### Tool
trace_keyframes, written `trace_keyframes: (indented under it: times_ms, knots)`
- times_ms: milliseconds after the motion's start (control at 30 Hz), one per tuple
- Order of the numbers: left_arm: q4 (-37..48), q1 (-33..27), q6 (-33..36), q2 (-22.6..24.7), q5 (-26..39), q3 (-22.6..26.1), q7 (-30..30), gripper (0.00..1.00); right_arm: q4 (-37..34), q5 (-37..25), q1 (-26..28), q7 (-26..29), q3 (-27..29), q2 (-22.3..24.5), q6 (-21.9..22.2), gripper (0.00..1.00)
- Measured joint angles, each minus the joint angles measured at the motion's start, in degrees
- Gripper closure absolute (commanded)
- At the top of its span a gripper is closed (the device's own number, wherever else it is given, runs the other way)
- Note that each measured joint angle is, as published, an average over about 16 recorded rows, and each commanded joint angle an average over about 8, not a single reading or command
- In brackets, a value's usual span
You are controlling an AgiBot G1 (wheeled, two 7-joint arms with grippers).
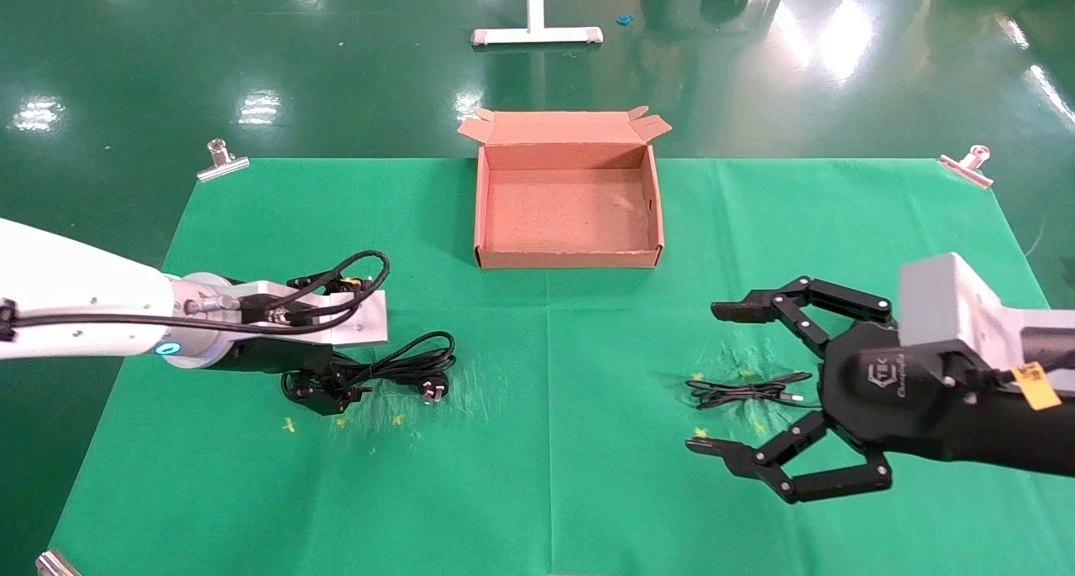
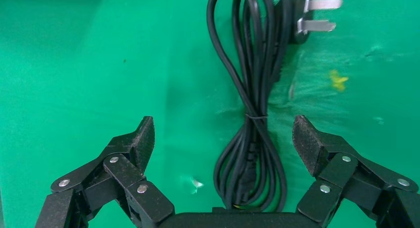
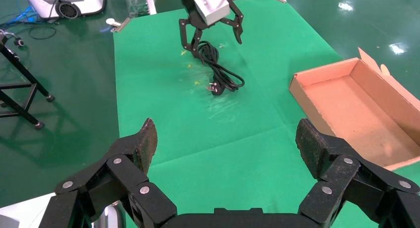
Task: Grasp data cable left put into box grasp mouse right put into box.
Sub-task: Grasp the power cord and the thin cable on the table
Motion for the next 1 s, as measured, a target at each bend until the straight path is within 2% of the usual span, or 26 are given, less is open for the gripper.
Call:
trace_keyframes:
  times_ms: [400, 1000]
  knots:
    - [0.0, 1.8, -3.1, 1.6, 5.6, 1.4, -2.3, 0.0, 0.0, 0.3, -0.7, -0.4, 0.3, 0.8, 0.0, 0.0]
    - [-0.2, 2.5, -3.7, 2.3, 7.5, 1.7, -4.3, 0.0, 0.0, -0.2, -1.5, -0.7, 0.4, 1.5, 0.2, 0.0]
